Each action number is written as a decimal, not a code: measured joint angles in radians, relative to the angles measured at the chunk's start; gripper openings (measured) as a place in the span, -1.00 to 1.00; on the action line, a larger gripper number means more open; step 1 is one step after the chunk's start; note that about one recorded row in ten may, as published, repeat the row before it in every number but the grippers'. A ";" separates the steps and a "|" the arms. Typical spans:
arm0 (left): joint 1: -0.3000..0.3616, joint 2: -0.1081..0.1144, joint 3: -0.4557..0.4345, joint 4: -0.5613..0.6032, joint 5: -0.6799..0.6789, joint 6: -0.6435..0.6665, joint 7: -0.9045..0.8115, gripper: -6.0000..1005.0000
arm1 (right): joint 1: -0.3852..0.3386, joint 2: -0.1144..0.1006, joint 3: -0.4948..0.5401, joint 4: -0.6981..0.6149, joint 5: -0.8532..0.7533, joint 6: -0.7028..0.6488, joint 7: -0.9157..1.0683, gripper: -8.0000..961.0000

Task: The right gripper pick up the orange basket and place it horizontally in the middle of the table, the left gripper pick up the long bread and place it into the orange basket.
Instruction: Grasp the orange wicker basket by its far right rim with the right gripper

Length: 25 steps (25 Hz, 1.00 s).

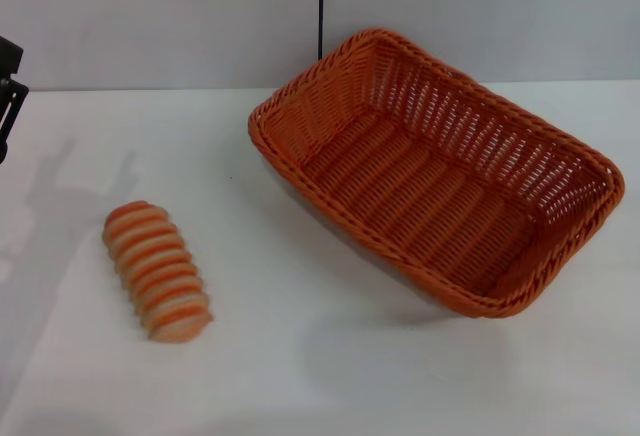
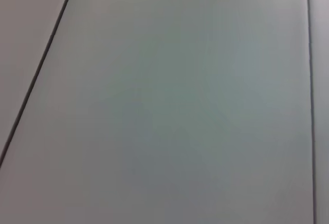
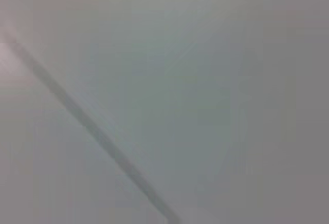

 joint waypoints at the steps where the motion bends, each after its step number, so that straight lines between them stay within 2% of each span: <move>1: 0.001 0.000 0.000 0.003 0.000 -0.002 -0.017 0.68 | -0.007 -0.006 0.000 0.023 -0.016 0.027 0.000 0.00; 2: 0.002 0.000 -0.001 0.003 0.000 -0.002 -0.028 0.68 | -0.016 -0.015 0.003 0.076 -0.048 0.074 0.000 0.00; 7: 0.001 0.000 0.016 0.025 0.000 0.023 -0.146 0.68 | -0.021 -0.023 0.018 0.143 -0.051 0.127 0.032 0.00; 12: -0.005 0.000 0.054 0.045 0.000 0.070 -0.175 0.68 | 0.021 -0.061 0.093 0.172 -0.039 0.138 0.190 0.00; 17: -0.005 -0.001 0.061 0.046 -0.001 0.059 -0.196 0.68 | 0.058 -0.077 0.138 0.259 -0.048 0.138 0.289 0.00; 18: -0.002 -0.003 0.060 0.045 -0.001 0.058 -0.193 0.68 | 0.066 -0.087 0.135 0.285 -0.069 0.135 0.316 0.00; 20: 0.001 -0.003 0.057 0.043 -0.003 0.056 -0.191 0.68 | 0.092 -0.118 0.128 0.340 -0.172 0.130 0.395 0.00; 21: 0.002 -0.003 0.057 0.043 -0.003 0.056 -0.191 0.68 | 0.118 -0.145 0.128 0.378 -0.256 0.126 0.455 0.00; 25: 0.003 0.000 0.060 0.052 -0.001 0.051 -0.196 0.68 | 0.213 -0.210 0.126 0.500 -0.589 0.142 0.637 0.00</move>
